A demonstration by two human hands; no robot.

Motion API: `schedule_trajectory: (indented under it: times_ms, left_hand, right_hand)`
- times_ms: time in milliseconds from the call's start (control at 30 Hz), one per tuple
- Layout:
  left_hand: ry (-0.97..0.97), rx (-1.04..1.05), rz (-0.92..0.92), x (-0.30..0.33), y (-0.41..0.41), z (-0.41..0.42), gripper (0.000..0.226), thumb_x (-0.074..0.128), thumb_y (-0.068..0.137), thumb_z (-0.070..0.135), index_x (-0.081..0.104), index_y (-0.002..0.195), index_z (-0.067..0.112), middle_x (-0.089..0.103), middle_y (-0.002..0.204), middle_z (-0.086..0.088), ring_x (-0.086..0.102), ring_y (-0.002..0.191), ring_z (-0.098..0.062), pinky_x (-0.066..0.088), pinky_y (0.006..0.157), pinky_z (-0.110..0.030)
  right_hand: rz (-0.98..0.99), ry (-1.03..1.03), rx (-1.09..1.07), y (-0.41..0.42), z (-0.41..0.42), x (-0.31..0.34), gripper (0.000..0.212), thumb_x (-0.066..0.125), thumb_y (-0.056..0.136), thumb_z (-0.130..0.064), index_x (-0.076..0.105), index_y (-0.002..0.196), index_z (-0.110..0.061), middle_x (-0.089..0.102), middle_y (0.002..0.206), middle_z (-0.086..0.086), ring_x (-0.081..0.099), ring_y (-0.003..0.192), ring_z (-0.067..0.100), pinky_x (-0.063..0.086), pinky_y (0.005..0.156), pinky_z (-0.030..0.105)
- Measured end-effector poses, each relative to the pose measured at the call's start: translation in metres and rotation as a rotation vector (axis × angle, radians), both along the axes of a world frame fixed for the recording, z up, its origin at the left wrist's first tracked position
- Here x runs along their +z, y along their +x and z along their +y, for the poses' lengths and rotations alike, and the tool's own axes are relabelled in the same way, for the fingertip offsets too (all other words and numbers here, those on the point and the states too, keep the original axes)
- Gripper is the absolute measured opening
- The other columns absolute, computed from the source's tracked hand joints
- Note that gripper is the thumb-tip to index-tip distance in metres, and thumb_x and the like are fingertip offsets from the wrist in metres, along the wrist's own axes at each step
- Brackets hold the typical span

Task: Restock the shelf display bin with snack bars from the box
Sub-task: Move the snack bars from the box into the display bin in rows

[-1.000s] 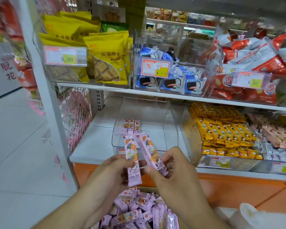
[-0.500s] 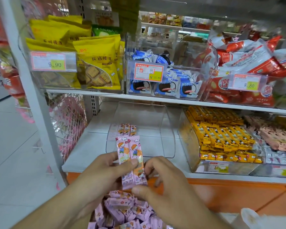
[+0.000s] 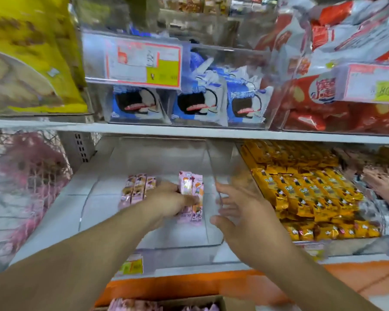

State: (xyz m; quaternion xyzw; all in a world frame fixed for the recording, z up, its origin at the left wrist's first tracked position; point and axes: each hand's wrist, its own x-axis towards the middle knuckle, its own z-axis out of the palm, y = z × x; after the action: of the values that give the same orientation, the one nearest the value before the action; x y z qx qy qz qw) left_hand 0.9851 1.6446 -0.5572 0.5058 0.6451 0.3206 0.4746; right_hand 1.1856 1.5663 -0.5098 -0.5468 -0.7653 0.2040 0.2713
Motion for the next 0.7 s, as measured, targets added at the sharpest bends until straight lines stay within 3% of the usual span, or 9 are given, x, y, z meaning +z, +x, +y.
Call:
schedule_trajectory:
  times_ms: [100, 200, 300, 367, 467, 533, 567, 700]
  left_hand:
    - [0.039, -0.007, 0.125, -0.019, 0.008, 0.027, 0.033, 0.087, 0.083, 0.031, 0.065, 0.068, 0.011, 0.06, 0.057, -0.001, 0.055, 0.054, -0.018, 0.045, 0.055, -0.024]
    - [0.087, -0.015, 0.349, -0.019, 0.011, 0.033, 0.046, 0.082, 0.086, 0.042, 0.054, 0.062, 0.013, 0.054, 0.055, 0.002, 0.051, 0.054, -0.015, 0.037, 0.044, -0.02]
    - [0.083, -0.037, 0.469, -0.019, 0.007, 0.033, 0.054, 0.077, 0.086, 0.054, 0.054, 0.063, 0.012, 0.056, 0.059, -0.004, 0.053, 0.06, -0.024, 0.034, 0.053, -0.028]
    - [0.075, -0.065, 0.469, -0.02, 0.005, 0.033, 0.052, 0.076, 0.086, 0.056, 0.061, 0.07, 0.009, 0.064, 0.068, -0.012, 0.06, 0.069, -0.031, 0.039, 0.062, -0.032]
    - [0.109, -0.095, 0.407, -0.016, 0.008, 0.026, 0.043, 0.082, 0.084, 0.048, 0.061, 0.092, 0.012, 0.066, 0.079, -0.007, 0.063, 0.079, -0.028, 0.044, 0.067, -0.032]
    - [0.16, -0.143, 0.513, -0.012, 0.006, 0.021, 0.069, 0.086, 0.08, 0.045, 0.053, 0.134, 0.017, 0.066, 0.114, -0.009, 0.066, 0.101, -0.026, 0.05, 0.08, -0.029]
    - [0.198, -0.187, 0.58, -0.011, 0.004, 0.02, 0.082, 0.088, 0.076, 0.047, 0.048, 0.144, 0.022, 0.059, 0.127, -0.009, 0.064, 0.107, -0.026, 0.05, 0.088, -0.029]
    - [0.331, -0.43, 0.722, -0.004, -0.001, 0.012, 0.081, 0.09, 0.071, 0.047, 0.055, 0.141, 0.027, 0.048, 0.128, 0.003, 0.057, 0.11, -0.017, 0.04, 0.093, -0.019]
  right_hand:
    - [0.066, -0.012, 0.022, 0.004, 0.002, -0.006, 0.065, 0.078, 0.093, -0.029, 0.049, 0.149, -0.045, 0.041, 0.116, -0.046, 0.055, 0.111, -0.017, 0.055, 0.097, 0.018]
    - [0.078, -0.008, 0.039, 0.006, 0.004, -0.009, 0.064, 0.078, 0.093, -0.034, 0.048, 0.148, -0.049, 0.041, 0.117, -0.047, 0.053, 0.113, -0.015, 0.054, 0.096, 0.017]
    - [0.074, -0.005, 0.044, 0.009, 0.004, -0.012, 0.067, 0.078, 0.093, -0.037, 0.046, 0.15, -0.048, 0.041, 0.119, -0.046, 0.053, 0.112, -0.012, 0.052, 0.094, 0.015]
    - [0.072, -0.005, 0.05, 0.01, 0.003, -0.013, 0.068, 0.077, 0.093, -0.039, 0.045, 0.152, -0.046, 0.041, 0.12, -0.047, 0.054, 0.112, -0.011, 0.053, 0.094, 0.016]
    - [0.086, -0.008, 0.065, 0.011, 0.002, -0.013, 0.067, 0.076, 0.094, -0.038, 0.045, 0.153, -0.043, 0.04, 0.12, -0.049, 0.054, 0.112, -0.011, 0.05, 0.093, 0.011]
    - [0.098, -0.016, 0.067, 0.011, 0.002, -0.012, 0.067, 0.075, 0.095, -0.036, 0.044, 0.154, -0.044, 0.038, 0.117, -0.051, 0.056, 0.111, -0.01, 0.047, 0.092, 0.006]
    - [0.104, -0.023, 0.069, 0.011, 0.002, -0.012, 0.067, 0.075, 0.096, -0.035, 0.043, 0.154, -0.044, 0.037, 0.116, -0.052, 0.056, 0.111, -0.01, 0.047, 0.092, 0.006]
    - [0.123, -0.02, 0.079, 0.01, 0.001, -0.013, 0.066, 0.073, 0.097, -0.033, 0.043, 0.155, -0.043, 0.035, 0.12, -0.053, 0.054, 0.115, -0.01, 0.047, 0.095, 0.008]
